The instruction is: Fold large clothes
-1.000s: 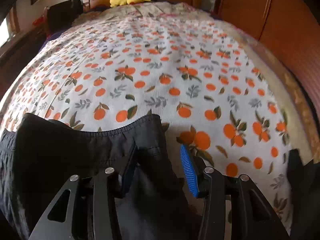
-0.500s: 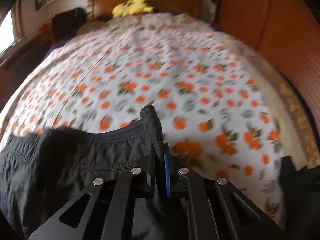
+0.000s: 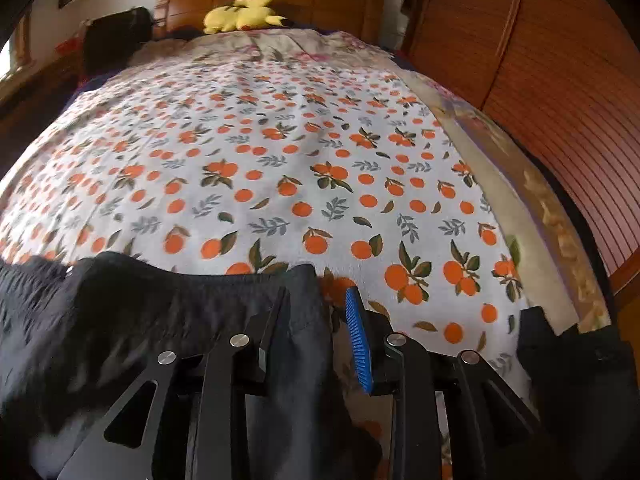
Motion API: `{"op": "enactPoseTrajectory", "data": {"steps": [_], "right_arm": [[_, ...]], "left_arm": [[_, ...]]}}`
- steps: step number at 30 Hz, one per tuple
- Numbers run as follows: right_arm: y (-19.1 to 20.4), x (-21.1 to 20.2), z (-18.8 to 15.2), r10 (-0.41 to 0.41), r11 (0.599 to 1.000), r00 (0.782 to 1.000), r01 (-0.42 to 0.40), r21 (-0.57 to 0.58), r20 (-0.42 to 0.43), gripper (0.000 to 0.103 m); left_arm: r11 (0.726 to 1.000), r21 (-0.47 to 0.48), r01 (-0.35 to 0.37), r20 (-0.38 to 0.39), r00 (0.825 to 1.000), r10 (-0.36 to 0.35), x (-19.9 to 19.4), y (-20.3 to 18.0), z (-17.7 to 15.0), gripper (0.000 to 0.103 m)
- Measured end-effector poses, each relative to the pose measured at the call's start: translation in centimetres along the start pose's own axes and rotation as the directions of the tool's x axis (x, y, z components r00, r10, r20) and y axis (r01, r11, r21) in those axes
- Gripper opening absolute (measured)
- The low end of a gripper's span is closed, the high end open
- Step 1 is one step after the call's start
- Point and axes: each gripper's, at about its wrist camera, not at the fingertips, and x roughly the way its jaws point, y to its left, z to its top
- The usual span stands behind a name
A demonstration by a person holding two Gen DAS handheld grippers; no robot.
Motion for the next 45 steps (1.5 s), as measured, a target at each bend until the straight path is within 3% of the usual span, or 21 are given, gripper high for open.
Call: {"op": "enactPoseTrajectory", "data": {"steps": [3, 5, 11, 14, 19, 24, 30, 33, 37, 45], "right_arm": [[-0.3, -2.3, -1.2, 0.032, 0.999, 0.999, -0.032, -0.014, 0.02, 0.034], [-0.4, -3.8, -2.3, 0.052, 0.998, 0.998, -0.051, -0.028, 0.03, 0.04], [-0.5, -7.9, -7.0, 0.124, 0.991, 0.992, -0.121, -0.065, 0.034, 0.041], [-0.4, -9.8, -9.5, 0.143, 0.986, 0.989, -0.139, -0.089, 0.041, 0.058], [-0.8, -12.3, -13.1, 0.158, 0.983, 0.987, -0.153, -0.105, 0.041, 0.067], [-1.6, -13.9, -15.8, 0.146, 0.986, 0.988, -0.142, -0.092, 0.044, 0.068], [-2.5, -14.9, -18.3, 0.124, 0.991, 0.991, -0.122, -0.057, 0.044, 0.074], [-2.9, -15.3, -19.4, 0.096, 0.995, 0.994, -0.095, -0.03, 0.057, 0.083], [-4.1, -14.8, -19.9, 0.094, 0.995, 0.994, -0.096, 0.029, 0.046, 0.084], [-5.4, -13.0, -20.8, 0.159, 0.976, 0.987, -0.156, 0.154, -0.01, 0.086]], "left_arm": [[1.0, 0.01, -0.003, 0.004, 1.0, 0.003, -0.5, -0.5, -0.2, 0.092], [1.0, 0.012, -0.008, 0.006, 1.0, 0.008, -0.8, -0.8, -0.3, 0.1], [1.0, 0.025, -0.01, 0.017, 1.0, 0.01, -2.1, -2.0, -0.7, 0.1], [1.0, 0.025, -0.001, 0.022, 1.0, 0.0, -2.9, -2.6, -1.0, 0.1], [0.999, 0.039, -0.001, 0.029, 1.0, 0.0, -3.9, -3.9, -1.7, 0.1], [0.999, 0.042, 0.004, 0.021, 1.0, -0.005, -4.7, -5.0, -2.8, 0.1], [0.998, 0.058, 0.013, 0.001, 1.0, -0.014, -5.3, -6.5, -4.7, 0.1], [0.998, 0.059, 0.017, -0.014, 1.0, -0.016, -5.4, -7.0, -5.7, 0.1], [0.998, 0.059, 0.017, -0.029, 0.999, -0.015, -5.4, -7.4, -6.7, 0.1], [0.998, 0.066, 0.009, -0.05, 0.999, -0.006, -5.1, -7.6, -7.8, 0.1]]}}
